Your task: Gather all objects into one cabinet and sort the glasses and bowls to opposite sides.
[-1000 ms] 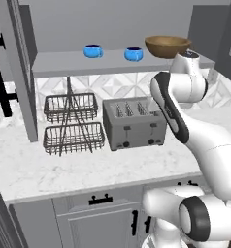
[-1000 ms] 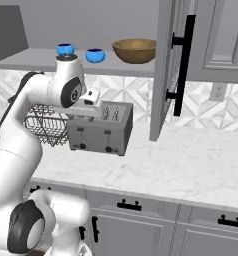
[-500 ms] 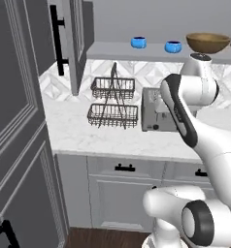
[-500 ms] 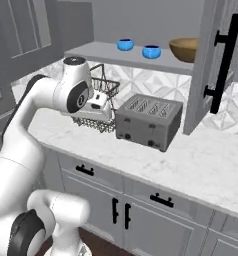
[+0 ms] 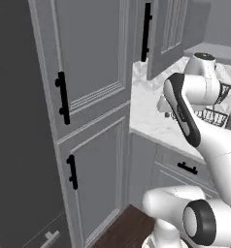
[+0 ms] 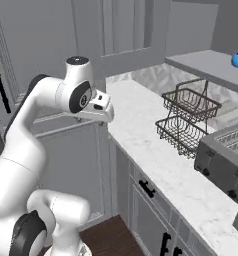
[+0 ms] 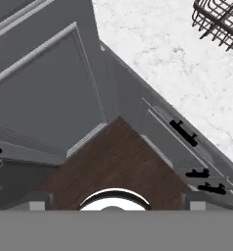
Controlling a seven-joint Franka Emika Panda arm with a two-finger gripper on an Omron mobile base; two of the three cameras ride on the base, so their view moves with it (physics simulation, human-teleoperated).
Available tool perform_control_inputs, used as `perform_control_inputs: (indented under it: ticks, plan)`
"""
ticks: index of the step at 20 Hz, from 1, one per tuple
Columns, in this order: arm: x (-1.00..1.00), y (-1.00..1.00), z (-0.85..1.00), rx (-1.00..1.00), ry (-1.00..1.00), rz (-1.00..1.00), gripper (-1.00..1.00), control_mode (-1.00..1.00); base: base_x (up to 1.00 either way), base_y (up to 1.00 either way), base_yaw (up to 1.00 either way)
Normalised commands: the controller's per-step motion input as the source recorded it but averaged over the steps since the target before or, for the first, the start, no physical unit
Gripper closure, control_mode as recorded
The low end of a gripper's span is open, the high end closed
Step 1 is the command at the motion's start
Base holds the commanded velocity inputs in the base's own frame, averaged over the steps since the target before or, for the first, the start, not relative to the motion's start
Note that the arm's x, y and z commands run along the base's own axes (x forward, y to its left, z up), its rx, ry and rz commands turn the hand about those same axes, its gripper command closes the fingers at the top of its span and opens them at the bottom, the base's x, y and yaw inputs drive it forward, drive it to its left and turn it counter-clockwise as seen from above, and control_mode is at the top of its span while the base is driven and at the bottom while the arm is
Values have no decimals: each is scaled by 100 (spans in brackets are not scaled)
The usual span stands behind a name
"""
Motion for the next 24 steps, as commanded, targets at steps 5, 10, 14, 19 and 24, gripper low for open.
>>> perform_control_inputs:
  ticks: [5, 10, 14, 19, 24]
  plan:
    - [0, 0, 0, 0, 0, 0, -100, 100, 0, 0, 89]
    - [0, 0, 0, 0, 0, 0, -100, 100, 0, 0, 88]
    - [0, 0, 0, 0, 0, 0, -100, 100, 0, 0, 89]
    - [0, 0, 0, 0, 0, 0, -100, 100, 0, 1, 89]
    - [0, 0, 0, 0, 0, 0, -100, 100, 0, 2, 92]
